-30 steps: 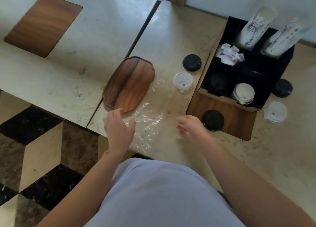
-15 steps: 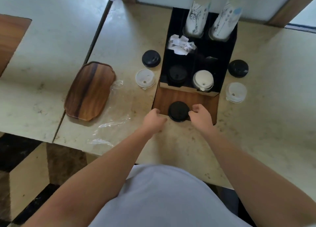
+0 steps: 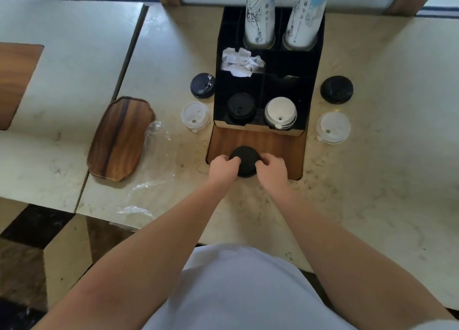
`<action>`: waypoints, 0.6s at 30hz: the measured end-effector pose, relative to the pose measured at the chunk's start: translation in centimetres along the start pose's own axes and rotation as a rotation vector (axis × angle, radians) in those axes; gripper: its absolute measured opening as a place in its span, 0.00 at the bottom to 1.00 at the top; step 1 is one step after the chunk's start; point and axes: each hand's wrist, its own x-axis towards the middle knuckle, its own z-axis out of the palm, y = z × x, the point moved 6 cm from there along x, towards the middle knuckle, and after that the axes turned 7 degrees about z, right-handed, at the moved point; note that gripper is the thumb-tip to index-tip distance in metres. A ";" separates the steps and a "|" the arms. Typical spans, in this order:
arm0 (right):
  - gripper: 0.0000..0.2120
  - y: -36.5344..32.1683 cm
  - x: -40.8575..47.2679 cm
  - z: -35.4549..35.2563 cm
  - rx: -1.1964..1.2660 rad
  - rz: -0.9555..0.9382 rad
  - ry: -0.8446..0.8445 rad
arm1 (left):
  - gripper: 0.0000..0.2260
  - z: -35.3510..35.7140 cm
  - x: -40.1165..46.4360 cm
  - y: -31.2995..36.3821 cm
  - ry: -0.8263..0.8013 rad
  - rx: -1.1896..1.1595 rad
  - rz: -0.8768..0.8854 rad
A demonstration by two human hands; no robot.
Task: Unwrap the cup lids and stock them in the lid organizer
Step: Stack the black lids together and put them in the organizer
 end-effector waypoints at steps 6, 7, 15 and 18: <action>0.14 -0.3 -1.7 -1.9 0.372 -0.096 -0.007 | 0.14 0.5 -1.5 0.7 0.053 -0.195 0.000; 0.14 -0.3 -1.7 -2.4 0.454 -0.069 -0.040 | 0.13 0.4 -1.7 0.9 0.054 -0.245 0.011; 0.13 -1.2 -3.1 -4.2 0.927 0.151 -0.423 | 0.29 1.7 -3.6 3.1 -0.281 -1.016 -0.179; 0.13 -2.3 -4.1 -4.0 0.868 0.104 -0.472 | 0.26 2.8 -4.0 5.4 -0.363 -1.092 -0.155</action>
